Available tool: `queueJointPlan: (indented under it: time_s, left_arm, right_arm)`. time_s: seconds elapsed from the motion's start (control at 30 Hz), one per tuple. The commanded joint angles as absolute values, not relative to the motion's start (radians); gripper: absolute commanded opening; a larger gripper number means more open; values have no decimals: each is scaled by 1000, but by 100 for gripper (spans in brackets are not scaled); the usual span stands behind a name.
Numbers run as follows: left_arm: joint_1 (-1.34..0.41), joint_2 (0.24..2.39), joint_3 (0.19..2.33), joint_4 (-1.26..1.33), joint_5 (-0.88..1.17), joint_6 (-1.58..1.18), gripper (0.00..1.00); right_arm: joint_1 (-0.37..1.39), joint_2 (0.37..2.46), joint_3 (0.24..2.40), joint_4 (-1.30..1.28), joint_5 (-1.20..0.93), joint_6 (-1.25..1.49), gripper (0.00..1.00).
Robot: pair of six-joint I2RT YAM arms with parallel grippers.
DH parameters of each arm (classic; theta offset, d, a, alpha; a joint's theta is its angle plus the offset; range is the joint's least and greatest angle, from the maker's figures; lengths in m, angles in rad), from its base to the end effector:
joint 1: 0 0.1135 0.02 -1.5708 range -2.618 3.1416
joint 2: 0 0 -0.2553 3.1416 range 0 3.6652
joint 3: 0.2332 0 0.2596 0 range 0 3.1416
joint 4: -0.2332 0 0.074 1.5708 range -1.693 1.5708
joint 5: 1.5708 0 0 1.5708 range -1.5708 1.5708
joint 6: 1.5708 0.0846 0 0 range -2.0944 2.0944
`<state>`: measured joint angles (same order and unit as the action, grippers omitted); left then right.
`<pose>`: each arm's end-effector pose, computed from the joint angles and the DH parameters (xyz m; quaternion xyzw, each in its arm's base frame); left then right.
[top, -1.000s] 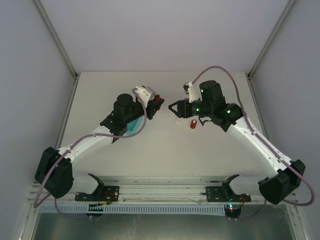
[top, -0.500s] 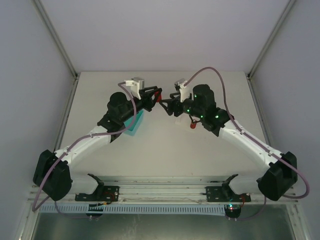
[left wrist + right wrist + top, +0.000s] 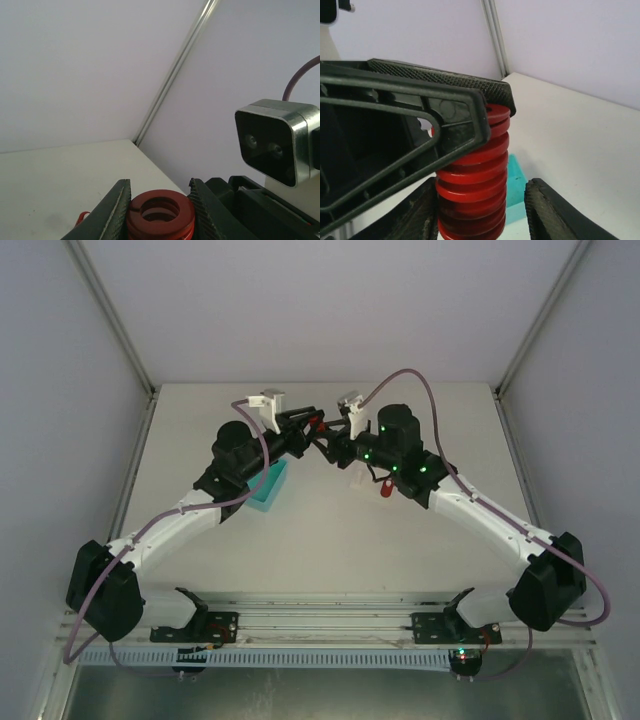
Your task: Install the large spring
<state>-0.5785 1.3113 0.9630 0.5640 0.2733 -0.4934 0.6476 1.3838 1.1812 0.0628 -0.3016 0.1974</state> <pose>0.2925 -0.2183 0.3637 0.1325 0.6160 -0.4676 0.6200 0.2921 0.2525 0.3507 -0.2626 0.7054 0.3693 0.5450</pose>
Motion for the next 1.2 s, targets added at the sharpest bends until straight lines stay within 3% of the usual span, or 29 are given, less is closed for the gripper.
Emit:
queueJointPlan:
  time_s: [0.0, 0.2, 0.27, 0.3, 0.5, 0.73, 0.87, 1.03, 1.07, 1.1, 1.17]
  left_arm:
    - [-588, 1301, 1025, 619, 313, -512, 0]
    - [-587, 1303, 1036, 583, 319, -524, 0]
    - [-588, 1304, 1044, 524, 321, -525, 4]
    - [-588, 1303, 1047, 498, 325, -523, 11]
    - [-589, 1301, 1044, 412, 352, -547, 36]
    - [-591, 1298, 1021, 419, 364, -596, 43]
    - [-592, 1310, 1029, 422, 389, -590, 41]
    - [-590, 1314, 1032, 465, 426, -586, 16]
    - [-590, 1316, 1033, 469, 437, -582, 11]
    - [-589, 1317, 1033, 475, 452, -571, 5]
    - [-581, 1319, 1029, 506, 471, -537, 0]
  right_arm:
    - [651, 1390, 1213, 100, -313, 188, 44]
    - [653, 1375, 1204, 124, -315, 162, 13]
    - [652, 1366, 1204, 123, -304, 153, 3]
    - [653, 1363, 1203, 123, -299, 149, 0]
    - [652, 1353, 1194, 128, -289, 141, 0]
    - [652, 1346, 1189, 134, -266, 129, 0]
    - [652, 1343, 1184, 134, -265, 130, 0]
    - [653, 1335, 1174, 128, -257, 135, 0]
    - [653, 1338, 1178, 117, -254, 137, 1]
    - [653, 1340, 1183, 94, -251, 141, 11]
    - [652, 1340, 1200, 14, -255, 144, 44]
